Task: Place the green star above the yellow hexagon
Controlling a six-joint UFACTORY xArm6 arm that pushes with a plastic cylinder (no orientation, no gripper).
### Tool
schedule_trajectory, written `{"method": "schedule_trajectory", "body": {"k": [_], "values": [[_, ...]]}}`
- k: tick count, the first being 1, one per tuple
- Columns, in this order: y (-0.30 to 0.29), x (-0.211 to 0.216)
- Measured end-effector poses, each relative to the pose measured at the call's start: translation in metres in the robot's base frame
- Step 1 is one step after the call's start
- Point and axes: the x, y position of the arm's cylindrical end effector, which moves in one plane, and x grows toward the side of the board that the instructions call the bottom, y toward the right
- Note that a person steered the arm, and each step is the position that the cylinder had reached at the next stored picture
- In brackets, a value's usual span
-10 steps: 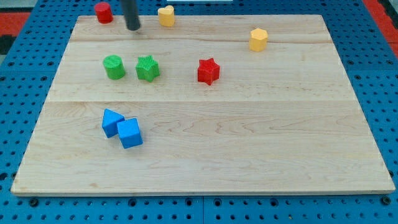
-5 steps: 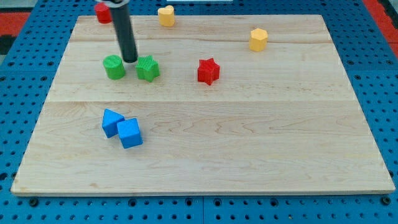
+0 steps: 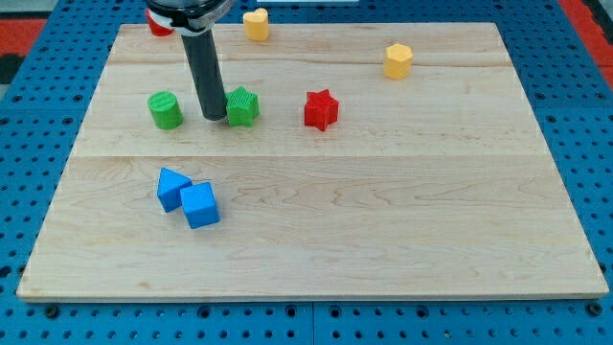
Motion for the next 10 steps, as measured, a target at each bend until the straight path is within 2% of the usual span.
{"method": "schedule_trajectory", "body": {"k": [2,4,5,6,7,8,10], "values": [[0.050,0.007],[0.072,0.005],[0.077,-0.032],[0.123,-0.041],[0.124,-0.091],[0.148,-0.107],[0.181,-0.080]]}}
